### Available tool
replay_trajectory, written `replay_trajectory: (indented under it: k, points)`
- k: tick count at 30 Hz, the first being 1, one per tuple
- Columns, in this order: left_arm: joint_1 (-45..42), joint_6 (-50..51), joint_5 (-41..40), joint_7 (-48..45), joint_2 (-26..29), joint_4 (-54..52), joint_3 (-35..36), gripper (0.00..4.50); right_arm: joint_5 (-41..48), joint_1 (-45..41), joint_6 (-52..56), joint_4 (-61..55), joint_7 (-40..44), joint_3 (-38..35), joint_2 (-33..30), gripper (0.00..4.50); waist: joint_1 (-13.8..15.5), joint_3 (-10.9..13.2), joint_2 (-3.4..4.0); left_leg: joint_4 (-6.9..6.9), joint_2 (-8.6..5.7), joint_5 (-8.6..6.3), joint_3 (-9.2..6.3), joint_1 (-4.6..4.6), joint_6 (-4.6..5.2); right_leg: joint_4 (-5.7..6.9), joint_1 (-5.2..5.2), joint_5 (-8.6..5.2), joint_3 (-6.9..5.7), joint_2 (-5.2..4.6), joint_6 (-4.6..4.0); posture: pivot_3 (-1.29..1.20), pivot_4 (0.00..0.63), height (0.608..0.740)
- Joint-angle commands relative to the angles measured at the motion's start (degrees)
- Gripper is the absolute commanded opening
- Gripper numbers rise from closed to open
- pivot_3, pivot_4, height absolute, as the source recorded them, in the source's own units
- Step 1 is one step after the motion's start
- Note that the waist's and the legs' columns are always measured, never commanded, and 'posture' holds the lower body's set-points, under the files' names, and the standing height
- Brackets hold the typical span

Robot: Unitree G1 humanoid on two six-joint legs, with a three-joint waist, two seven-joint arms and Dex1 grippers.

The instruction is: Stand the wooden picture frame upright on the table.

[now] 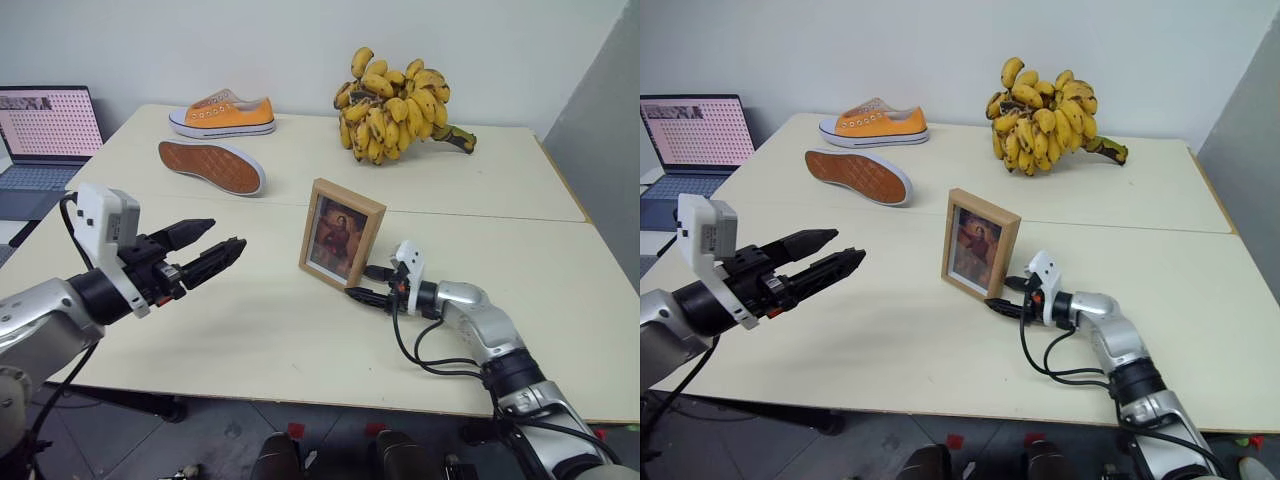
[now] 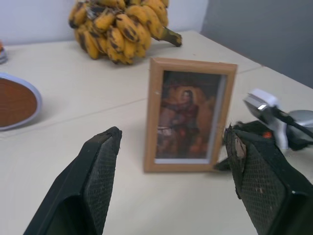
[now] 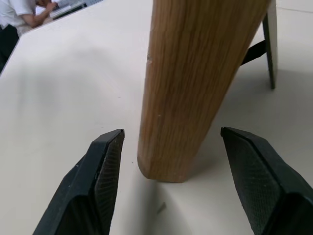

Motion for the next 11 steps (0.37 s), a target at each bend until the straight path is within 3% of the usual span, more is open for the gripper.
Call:
replay_trajectory:
  k: [1,6,11]
  points:
    - [-1.9,-3.3,1.6,-0.2,-0.6,1.0,-2.3,3.58,0.1,4.8,2.5,-11.3,2.7,-3.4,-8.0,3.32,0.3,0.0,0.03,0.0,-0.01,0.0,0.0,-0.02,0.0,-0.02,-0.01,0.0,0.0,0.0,0.0,0.0,0.15,0.74]
    - [-2.3,-4.7,2.6,-2.8,0.2,2.7,-4.2,3.58,7.5,9.2,12.2,-26.1,4.0,-10.1,-16.5,3.32,0.3,0.0,0.03,0.03,0.0,0.0,0.02,-0.06,0.01,-0.01,-0.06,-0.02,0.05,0.01,0.04,0.0,0.15,0.74]
    - [-3.0,-5.9,4.5,-4.0,0.0,4.3,-6.5,3.58,14.6,5.9,21.3,-34.5,-2.7,-15.3,-15.4,3.32,-0.5,0.0,0.03,0.01,0.05,0.0,0.01,-0.01,0.01,0.0,-0.04,-0.09,0.05,0.07,0.14,0.0,0.15,0.74]
